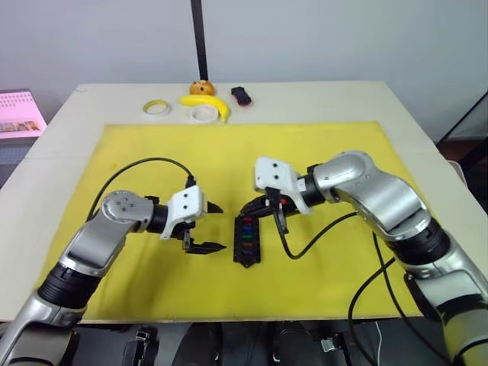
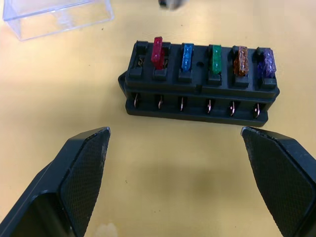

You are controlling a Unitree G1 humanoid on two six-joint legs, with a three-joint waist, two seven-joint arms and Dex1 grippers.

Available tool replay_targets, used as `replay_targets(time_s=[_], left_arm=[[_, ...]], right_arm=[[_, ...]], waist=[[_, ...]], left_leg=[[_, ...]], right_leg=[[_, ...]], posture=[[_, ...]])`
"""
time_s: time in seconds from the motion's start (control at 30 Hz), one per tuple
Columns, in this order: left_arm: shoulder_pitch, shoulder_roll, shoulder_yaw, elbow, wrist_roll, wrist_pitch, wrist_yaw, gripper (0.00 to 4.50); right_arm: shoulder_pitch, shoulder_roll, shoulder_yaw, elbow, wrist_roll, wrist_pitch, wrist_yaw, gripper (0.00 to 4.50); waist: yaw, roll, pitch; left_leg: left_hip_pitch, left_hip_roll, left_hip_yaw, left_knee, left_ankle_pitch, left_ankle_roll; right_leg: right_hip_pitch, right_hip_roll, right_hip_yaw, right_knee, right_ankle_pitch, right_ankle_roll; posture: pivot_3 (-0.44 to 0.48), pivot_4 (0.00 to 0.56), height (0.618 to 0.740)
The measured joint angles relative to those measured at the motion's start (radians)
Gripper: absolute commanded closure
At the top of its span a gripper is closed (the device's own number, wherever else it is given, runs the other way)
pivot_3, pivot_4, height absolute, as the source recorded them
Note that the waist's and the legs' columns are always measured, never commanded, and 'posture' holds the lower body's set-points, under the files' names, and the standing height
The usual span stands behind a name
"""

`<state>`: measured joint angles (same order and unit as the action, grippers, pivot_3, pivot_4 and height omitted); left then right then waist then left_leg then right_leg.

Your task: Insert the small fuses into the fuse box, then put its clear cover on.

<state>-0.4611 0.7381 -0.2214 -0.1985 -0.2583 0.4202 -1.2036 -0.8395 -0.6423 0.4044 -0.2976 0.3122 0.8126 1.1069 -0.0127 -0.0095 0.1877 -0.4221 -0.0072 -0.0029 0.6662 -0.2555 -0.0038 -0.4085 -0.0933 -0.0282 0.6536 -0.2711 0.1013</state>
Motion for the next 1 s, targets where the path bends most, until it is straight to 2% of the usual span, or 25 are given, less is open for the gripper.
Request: replay_targets(time_s=[0.2,0.47,1.0], left_arm=[[-0.005,0.001,0.001,-0.002,-0.013,0.008,-0.014,0.0],[-0.002,0.0,0.005,-0.02,-0.052,0.047,-0.011,0.0],[0.021,0.0,0.005,-0.021,-0.056,0.053,0.012,0.0]], right_arm=[[0.082,0.036,-0.029,0.051,0.006,-0.139,0.0,4.48],[0.092,0.079,-0.072,0.156,0.039,-0.132,-0.002,4.48],[0.125,0.074,-0.046,0.224,-0.005,-0.188,0.035,4.48]], waist=[[0.0,0.0,0.0],[0.0,0.0,0.0],[-0.001,0.0,0.0]], left_leg=[[0.0,0.0,0.0,0.0,0.0,0.0],[0.0,0.0,0.0,0.0,0.0,0.0],[0.0,0.0,0.0,0.0,0.0,0.0]], right_leg=[[0.0,0.0,0.0,0.0,0.0,0.0],[0.0,0.0,0.0,0.0,0.0,0.0],[0.0,0.0,0.0,0.0,0.0,0.0]], posture=[[0.0,0.15,0.74],[0.0,0.15,0.74],[0.0,0.15,0.74]])
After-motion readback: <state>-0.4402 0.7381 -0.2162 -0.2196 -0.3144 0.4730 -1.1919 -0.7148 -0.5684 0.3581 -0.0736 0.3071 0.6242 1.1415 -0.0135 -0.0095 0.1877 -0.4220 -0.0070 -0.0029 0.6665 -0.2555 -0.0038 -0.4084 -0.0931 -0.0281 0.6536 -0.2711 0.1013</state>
